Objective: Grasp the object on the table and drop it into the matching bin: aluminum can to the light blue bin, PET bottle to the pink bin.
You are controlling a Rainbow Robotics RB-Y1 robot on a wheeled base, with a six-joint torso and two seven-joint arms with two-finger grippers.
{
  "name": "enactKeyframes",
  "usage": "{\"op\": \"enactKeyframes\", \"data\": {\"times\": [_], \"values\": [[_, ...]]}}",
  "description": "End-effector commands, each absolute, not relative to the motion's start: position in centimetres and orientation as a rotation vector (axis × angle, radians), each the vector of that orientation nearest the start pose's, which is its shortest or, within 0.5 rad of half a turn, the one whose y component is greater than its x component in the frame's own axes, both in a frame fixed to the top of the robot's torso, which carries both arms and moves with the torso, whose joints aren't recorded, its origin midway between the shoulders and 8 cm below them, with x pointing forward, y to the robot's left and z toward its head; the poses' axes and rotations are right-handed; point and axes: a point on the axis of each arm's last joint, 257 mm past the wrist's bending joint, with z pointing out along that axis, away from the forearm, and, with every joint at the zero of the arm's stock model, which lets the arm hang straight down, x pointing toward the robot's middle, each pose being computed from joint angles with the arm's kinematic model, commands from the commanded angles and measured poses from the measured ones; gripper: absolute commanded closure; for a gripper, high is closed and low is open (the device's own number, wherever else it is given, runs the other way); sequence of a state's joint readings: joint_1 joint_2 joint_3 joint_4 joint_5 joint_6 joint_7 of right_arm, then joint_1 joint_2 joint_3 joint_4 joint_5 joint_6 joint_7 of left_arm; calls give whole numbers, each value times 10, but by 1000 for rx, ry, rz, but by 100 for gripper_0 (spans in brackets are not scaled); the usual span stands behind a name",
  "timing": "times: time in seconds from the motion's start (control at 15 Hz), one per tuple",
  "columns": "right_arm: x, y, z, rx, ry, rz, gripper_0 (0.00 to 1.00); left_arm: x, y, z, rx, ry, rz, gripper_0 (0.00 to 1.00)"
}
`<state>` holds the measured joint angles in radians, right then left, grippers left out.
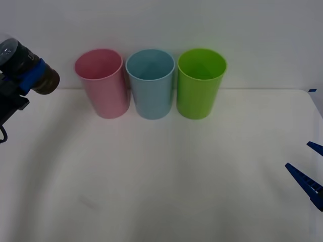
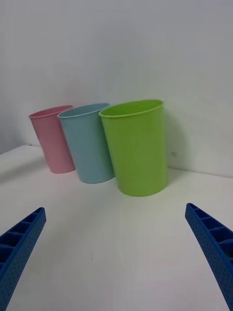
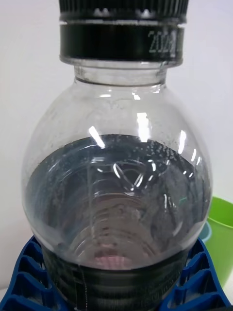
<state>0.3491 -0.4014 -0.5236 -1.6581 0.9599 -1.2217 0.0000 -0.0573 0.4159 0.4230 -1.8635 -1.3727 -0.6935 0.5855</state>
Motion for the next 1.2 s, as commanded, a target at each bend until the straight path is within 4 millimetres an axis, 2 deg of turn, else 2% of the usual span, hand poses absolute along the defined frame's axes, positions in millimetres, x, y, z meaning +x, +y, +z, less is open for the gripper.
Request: {"op": "enactKeyframes", "data": {"times": [0.07, 0.53, 0.67, 0.87, 1.0, 1.2], "values": [[342, -330, -169, -465, 1441, 567, 0, 532, 307, -6, 248, 1342, -407, 100], [342, -330, -169, -465, 1441, 567, 0, 620, 284, -2, 290, 1410, -337, 100], [342, -330, -169, -465, 1441, 567, 0, 639, 274, -2, 295, 1426, -319, 100], [342, -330, -169, -465, 1441, 567, 0, 658, 252, 0, 293, 1436, -308, 100], [342, -330, -169, -465, 1441, 567, 0, 663, 238, 2, 296, 1433, -299, 100], [342, -330, -169, -465, 1441, 567, 0, 668, 230, 3, 299, 1435, -279, 100]]}}
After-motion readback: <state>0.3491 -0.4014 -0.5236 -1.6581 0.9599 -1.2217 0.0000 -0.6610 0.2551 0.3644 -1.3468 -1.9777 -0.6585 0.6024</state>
